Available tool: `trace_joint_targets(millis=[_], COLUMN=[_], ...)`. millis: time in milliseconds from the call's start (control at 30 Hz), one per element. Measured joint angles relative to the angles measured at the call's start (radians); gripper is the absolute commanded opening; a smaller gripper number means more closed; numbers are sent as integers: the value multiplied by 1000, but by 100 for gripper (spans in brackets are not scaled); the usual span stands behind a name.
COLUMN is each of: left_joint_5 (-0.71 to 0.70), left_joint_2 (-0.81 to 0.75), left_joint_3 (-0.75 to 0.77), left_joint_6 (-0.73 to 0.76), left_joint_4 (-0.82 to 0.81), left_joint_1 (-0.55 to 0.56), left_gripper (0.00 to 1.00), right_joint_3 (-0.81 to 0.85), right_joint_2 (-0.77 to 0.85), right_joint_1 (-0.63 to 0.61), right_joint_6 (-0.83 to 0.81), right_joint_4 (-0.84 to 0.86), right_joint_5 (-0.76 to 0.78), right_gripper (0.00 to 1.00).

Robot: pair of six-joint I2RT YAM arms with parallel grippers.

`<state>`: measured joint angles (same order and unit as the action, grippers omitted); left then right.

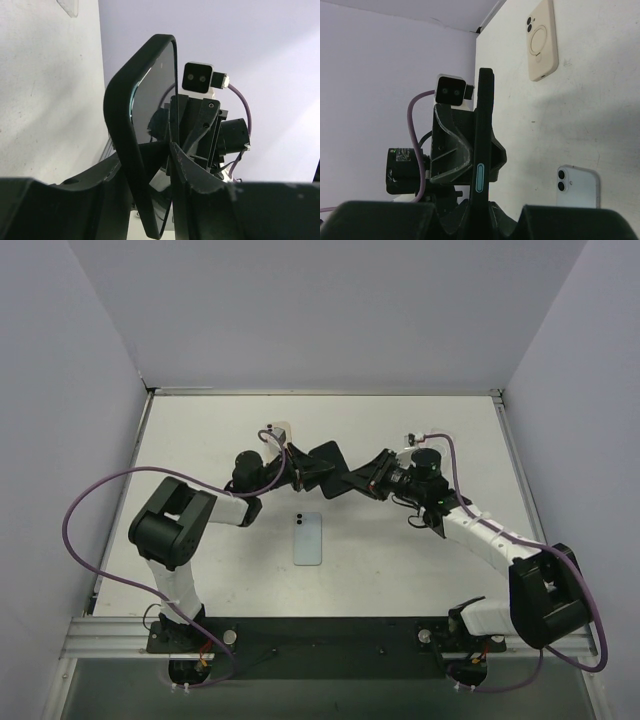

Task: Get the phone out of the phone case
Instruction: Adjust the phone, then remove the phone case from the phone.

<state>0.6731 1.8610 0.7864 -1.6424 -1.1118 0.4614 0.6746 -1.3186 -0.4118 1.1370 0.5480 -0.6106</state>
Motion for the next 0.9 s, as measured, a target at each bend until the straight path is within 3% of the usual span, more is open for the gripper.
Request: trace_joint_targets(millis=[67,133,233,700,733,833,900], left_joint_5=[-4,-5,-8,-56,-60,-68,-71], left_joint_2=[0,0,0,-5,-6,-11,-15], left_joint_3=[-3,-4,-10,-35,-36,-36,-36], left_joint_6=[-4,-3,-5,-26,-26,-31,-51], left_joint_4=[-4,-7,-10,-34,-38,-42,-50], left_joint_1=[0,0,0,-16,-19,-25,-25], left_gripper=[40,49,55,45,42,0,0], right_joint_3=[-11,-30,-56,-129,-131,-142,-151], right_joint_2=[0,0,0,-2,-2,-2,-2], right_joint_1=[0,1,7,19,19,19,19], right_joint_6=[15,34,55,184,192,203,207], right_joint_4=[23,48,80,224,233,249,262], right_joint_5=[-5,-9,-25,-78,-82,-92,-97], right_gripper=[0,0,0,0,0,0,0])
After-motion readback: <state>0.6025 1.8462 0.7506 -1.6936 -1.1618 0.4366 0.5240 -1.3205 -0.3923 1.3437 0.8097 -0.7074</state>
